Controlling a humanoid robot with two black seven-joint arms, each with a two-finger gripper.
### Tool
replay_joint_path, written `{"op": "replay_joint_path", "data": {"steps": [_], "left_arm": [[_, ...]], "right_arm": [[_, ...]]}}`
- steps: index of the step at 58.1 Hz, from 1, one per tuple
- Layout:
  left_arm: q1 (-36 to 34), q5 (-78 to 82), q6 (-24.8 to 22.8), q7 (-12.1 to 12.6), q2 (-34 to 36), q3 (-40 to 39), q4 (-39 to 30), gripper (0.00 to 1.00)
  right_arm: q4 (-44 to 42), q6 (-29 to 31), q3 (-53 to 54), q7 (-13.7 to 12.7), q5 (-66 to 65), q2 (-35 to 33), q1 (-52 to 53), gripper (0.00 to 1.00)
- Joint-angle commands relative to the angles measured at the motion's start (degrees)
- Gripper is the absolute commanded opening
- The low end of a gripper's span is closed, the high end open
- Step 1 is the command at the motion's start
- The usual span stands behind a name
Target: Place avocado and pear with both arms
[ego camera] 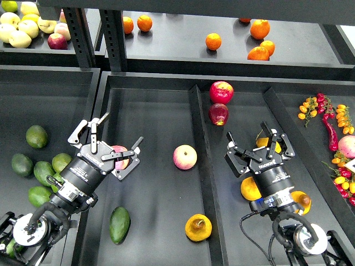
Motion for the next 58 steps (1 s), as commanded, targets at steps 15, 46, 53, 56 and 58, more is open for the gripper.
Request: {"op": "replay_joint_path", "data": {"steps": [15,46,53,56,58], "left_arm": [[0.0,0.1,0.0,0.2,0.0,0.4,0.0,1.00],[-0.1,0.2,0.0,0.9,0.0,0.5,3.1,1.00],[-0.7,0.1,0.0,0.5,0.0,0.8,3.5,1.00],[-0.9,0.1,0.0,0.5,0.0,0.8,3.6,1.00],[-1.0,0.1,0.0,0.3,0.0,0.8,3.6,1.00]], "right_arm": [[0.0,0.1,-0.1,0.0,0.0,0.0,-0.4,0.99],[-0.4,-0.2,-0.5,0.0,-0.1,0.0,0.1,0.99],[-0.5,-0.4,-0.6,0.0,-0.1,0.0,0.3,0.99],[-0.5,-0.5,-0.6,0.0,-0.1,0.0,0.3,0.99],[-0.5,-0.4,-0.6,0.0,-0.1,0.0,0.3,0.99]]}}
